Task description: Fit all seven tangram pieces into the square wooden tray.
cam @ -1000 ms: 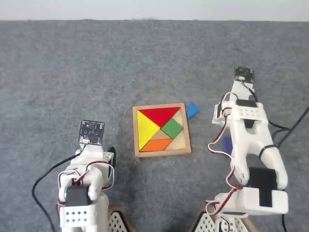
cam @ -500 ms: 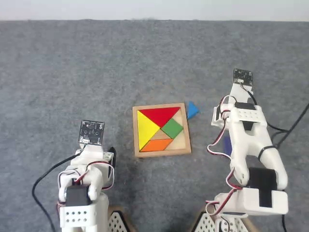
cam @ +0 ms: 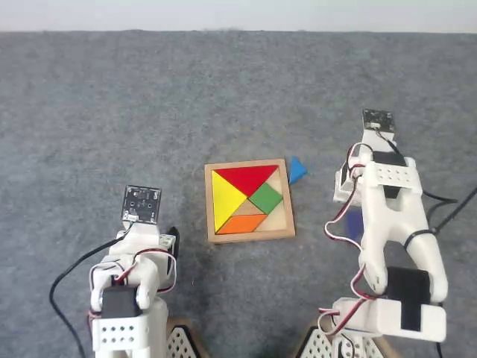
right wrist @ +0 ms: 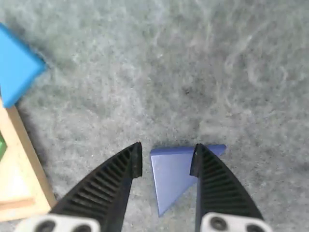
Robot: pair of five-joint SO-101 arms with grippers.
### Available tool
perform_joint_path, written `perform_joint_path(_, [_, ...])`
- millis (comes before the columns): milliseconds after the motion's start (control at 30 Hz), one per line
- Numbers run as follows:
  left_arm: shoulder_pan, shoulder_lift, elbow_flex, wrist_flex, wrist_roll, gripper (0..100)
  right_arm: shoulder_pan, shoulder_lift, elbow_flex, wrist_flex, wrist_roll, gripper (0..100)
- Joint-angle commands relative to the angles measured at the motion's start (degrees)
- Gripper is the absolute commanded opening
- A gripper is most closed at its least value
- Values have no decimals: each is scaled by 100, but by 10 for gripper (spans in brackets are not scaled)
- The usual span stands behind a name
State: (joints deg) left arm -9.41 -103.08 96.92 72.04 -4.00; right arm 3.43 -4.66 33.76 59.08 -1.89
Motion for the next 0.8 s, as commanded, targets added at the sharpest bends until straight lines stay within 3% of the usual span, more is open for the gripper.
perform_joint_path(0, [9, -158, -48, 53, -35, 153, 13, -119, -519, 488, 466, 166])
perform_joint_path(233, [9, -158, -48, 53, -35, 153, -84, 602, -633, 523, -141, 217])
perform_joint_path(600, [9, -158, -48, 53, -35, 153, 127, 1569, -1169, 716, -1073, 216])
perform_joint_path(767, [9, -158, -48, 53, -35, 153, 136, 1763, -1345, 1191, -1908, 140])
